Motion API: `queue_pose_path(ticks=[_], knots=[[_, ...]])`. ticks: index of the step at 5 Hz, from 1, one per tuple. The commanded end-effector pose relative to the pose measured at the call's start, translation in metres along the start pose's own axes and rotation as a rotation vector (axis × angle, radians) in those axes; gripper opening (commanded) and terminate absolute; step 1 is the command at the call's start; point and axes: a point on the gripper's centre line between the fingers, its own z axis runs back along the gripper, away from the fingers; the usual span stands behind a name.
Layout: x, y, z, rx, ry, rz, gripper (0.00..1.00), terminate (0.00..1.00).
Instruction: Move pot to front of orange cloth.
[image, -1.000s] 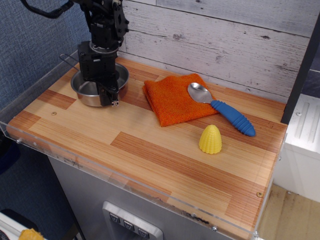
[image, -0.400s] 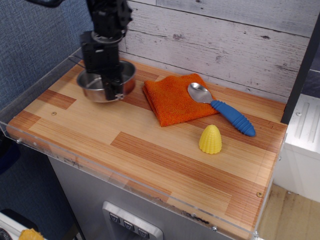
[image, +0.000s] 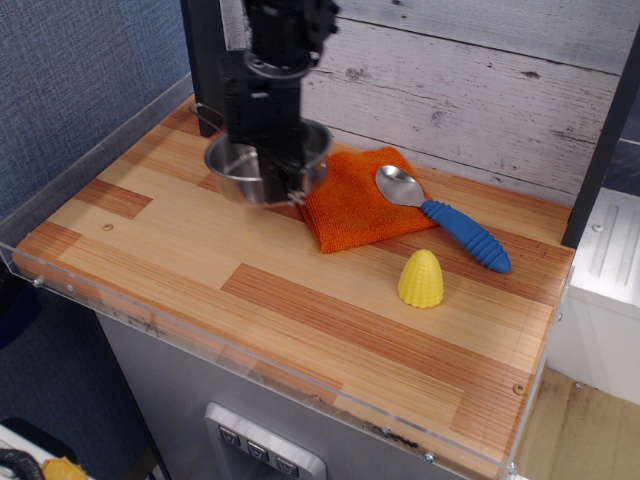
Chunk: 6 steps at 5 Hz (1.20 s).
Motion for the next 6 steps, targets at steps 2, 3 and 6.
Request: queue_pose_path(ticks=[2, 3, 6], knots=[[0.001, 0.059, 0.035, -0.066, 0.048, -0.029, 0.00, 0.00], [0.001, 0.073, 0.028, -0.091, 0.068, -0.042, 0.00, 0.00], [0.001, 0.099, -0.005, -0.106, 0.059, -0.107, 0.00, 0.00]])
